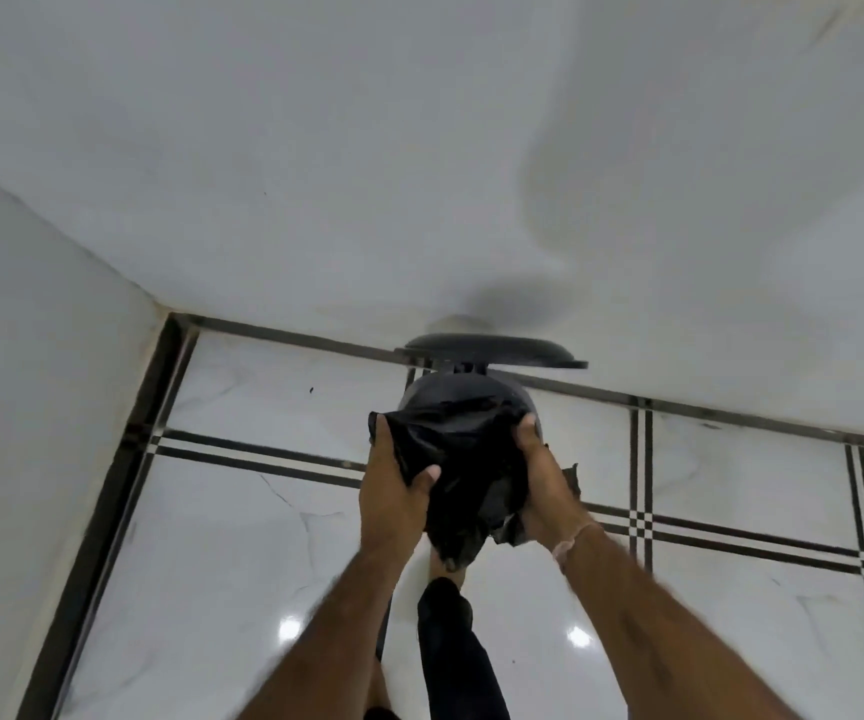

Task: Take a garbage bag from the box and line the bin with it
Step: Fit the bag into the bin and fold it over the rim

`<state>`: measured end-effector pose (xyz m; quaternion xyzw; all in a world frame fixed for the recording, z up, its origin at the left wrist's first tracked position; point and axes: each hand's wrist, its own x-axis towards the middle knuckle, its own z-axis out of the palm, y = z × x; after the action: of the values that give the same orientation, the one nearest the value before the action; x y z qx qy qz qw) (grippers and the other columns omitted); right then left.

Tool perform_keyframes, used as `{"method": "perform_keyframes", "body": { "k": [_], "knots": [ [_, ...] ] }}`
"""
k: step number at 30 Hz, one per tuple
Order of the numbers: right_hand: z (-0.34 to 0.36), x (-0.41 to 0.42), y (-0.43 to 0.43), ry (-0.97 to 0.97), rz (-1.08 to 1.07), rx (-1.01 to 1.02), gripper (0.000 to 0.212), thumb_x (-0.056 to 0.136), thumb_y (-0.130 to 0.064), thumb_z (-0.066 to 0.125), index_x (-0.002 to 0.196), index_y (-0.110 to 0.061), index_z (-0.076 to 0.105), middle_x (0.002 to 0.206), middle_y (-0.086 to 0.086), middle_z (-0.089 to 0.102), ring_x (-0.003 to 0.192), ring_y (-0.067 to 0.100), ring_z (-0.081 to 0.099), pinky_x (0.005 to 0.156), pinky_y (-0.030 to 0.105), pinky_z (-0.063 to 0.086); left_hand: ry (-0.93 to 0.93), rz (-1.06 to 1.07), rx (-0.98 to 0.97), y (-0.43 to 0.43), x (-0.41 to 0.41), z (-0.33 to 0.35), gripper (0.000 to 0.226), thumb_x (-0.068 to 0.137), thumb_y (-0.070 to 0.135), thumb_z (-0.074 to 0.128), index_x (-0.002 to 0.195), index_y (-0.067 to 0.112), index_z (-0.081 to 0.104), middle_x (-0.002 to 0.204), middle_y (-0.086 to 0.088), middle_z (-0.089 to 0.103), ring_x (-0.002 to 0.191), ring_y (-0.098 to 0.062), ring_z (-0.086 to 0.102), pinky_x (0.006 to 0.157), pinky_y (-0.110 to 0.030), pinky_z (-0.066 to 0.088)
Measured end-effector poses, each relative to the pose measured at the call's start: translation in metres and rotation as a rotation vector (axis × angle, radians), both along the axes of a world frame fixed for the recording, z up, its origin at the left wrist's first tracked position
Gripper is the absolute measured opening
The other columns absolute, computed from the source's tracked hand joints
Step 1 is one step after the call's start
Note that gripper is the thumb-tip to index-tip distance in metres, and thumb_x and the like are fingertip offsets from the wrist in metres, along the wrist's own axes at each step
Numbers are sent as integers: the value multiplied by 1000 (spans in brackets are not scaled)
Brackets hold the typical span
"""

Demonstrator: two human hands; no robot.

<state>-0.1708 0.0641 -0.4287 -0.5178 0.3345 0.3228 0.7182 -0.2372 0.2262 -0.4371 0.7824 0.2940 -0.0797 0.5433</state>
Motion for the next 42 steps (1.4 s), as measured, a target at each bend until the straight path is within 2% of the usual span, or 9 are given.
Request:
{"method": "perform_keyframes", "body": {
  "k": [4, 8, 14, 17, 23, 28, 33, 37, 42],
  "knots": [
    [-52, 31, -15, -64, -284, 132, 77, 102, -68, 23, 143, -14, 59, 139, 17, 67, 132, 36, 61, 110, 49, 47, -141, 9, 94, -15, 19, -47, 91, 94, 14, 68, 164, 20, 10, 160, -4, 41, 141, -21, 47, 113, -36, 44],
    [-95, 28, -9, -53, -151, 212, 80, 99, -72, 30, 143, -13, 60, 142, 17, 65, 135, 37, 57, 118, 54, 39, -238, 48, 176, -23, 27, -66, 90, 97, 17, 65, 165, 23, 6, 166, 0, 32, 142, -17, 44, 104, -24, 39],
    [-128, 22, -19, 23, -282, 79, 74, 99, -74, 24, 125, -22, 69, 129, 11, 70, 119, 33, 61, 104, 52, 45, -165, 16, 82, -3, 12, -105, 88, 90, 35, 67, 163, 20, 18, 151, 0, 53, 136, -20, 53, 106, -51, 51],
    [-133, 26, -35, -24, -412, 190, 79, 98, -74, 26, 125, -13, 68, 128, 15, 72, 120, 35, 64, 109, 52, 44, -216, 48, 94, -1, 14, -111, 87, 96, 30, 68, 164, 19, 14, 156, 2, 48, 139, -12, 49, 110, -29, 48],
    [-155, 14, 13, 166, 85, 96, 78, 91, -84, 30, 140, -31, 58, 148, 5, 60, 134, 28, 53, 116, 58, 34, -174, 54, 87, -16, 16, -134, 92, 89, 35, 63, 164, 21, 12, 161, -3, 41, 144, -22, 44, 114, -35, 41],
    [-172, 29, -2, 146, -106, -38, 80, 96, -79, 26, 144, -24, 59, 148, 5, 57, 126, 27, 53, 106, 55, 43, -102, -28, 98, 4, 8, -160, 88, 92, 23, 68, 164, 21, 17, 155, -4, 49, 139, -25, 50, 111, -47, 47],
    [-163, 25, -36, -56, 148, -353, 56, 103, -60, 44, 127, -17, 70, 123, 2, 69, 123, 30, 61, 99, 46, 54, -123, -204, 23, -15, 4, -164, 94, 88, 46, 61, 164, 23, 12, 158, 0, 43, 133, -11, 47, 96, -7, 43],
    [-162, 33, -68, -183, -46, -460, 37, 107, -39, 53, 100, -11, 76, 98, 8, 75, 98, 27, 70, 88, 42, 60, -121, -54, -24, -2, 15, -174, 87, 84, 49, 64, 159, 31, 26, 142, 33, 52, 127, 11, 51, 101, -16, 47],
    [-163, 49, -80, -96, -137, -323, 32, 104, -27, 59, 112, 1, 74, 109, 20, 76, 103, 35, 72, 79, 37, 63, -91, -178, 11, 33, 30, -183, 86, 82, 51, 65, 158, 27, 32, 146, 6, 57, 131, -14, 55, 106, -29, 48]
  ]
}}
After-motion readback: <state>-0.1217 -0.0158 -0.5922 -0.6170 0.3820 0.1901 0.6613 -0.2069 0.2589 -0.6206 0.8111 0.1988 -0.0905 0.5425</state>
